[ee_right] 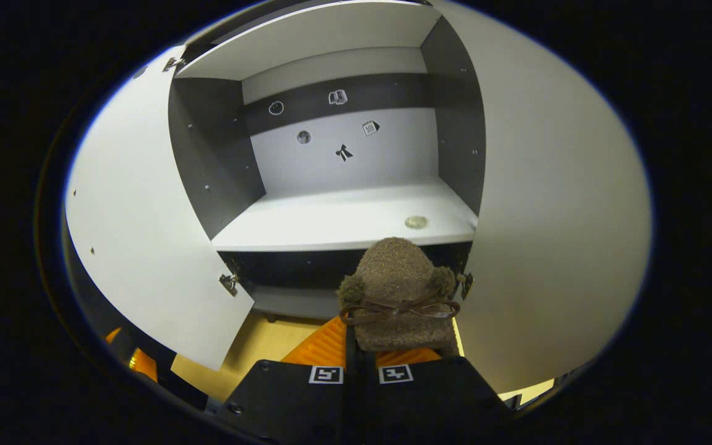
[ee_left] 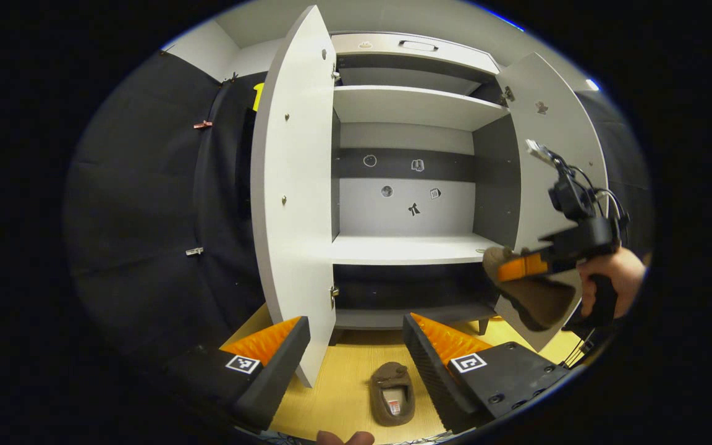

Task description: Grab one shoe with the right hand and put it into the shoe cabinet, grab the other shoe with the left hand and put it into the shoe cabinet; then close the right door with the right hand and the left door with the left hand.

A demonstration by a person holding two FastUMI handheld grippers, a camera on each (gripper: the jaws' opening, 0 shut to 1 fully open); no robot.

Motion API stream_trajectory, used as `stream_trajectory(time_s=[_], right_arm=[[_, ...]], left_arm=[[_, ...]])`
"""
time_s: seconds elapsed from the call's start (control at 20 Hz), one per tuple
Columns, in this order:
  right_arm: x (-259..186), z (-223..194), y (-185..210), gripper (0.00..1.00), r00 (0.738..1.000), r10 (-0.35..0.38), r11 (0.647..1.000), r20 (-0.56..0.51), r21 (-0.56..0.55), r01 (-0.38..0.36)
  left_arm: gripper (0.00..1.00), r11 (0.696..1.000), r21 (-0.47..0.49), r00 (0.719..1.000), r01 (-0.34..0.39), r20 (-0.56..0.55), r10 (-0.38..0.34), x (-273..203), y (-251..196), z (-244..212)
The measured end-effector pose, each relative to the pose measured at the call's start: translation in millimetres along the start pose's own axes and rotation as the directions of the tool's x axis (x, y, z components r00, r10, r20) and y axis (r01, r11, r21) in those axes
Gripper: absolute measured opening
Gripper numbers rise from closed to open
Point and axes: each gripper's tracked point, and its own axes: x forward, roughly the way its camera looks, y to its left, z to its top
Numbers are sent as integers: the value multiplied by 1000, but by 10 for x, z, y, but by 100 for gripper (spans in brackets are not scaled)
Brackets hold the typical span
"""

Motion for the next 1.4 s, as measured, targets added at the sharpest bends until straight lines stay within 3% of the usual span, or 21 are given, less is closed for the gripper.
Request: stream_trajectory(time_s=[0.25,0.55,0.95,1.4], right_arm=[[273,823,57,6,994,-12,1000,104,20,10],[772,1294,124,6,994,-17,1000,109,-3,18],[1630,1587,190,6,993,-56,998,104,33,53],[2381,1483,54,6,991,-114,993,68,22,112]], left_arm=[[96,1000,-7,1000,8,3,-8,19,-25,17],[96,1000,-16,1000,-2,-2,2,67,37,-11],[96,1000,-15,1000,8,-24,-9,151,40,-85],[96,999,-32,997,-12,-71,9,181,165,-234]])
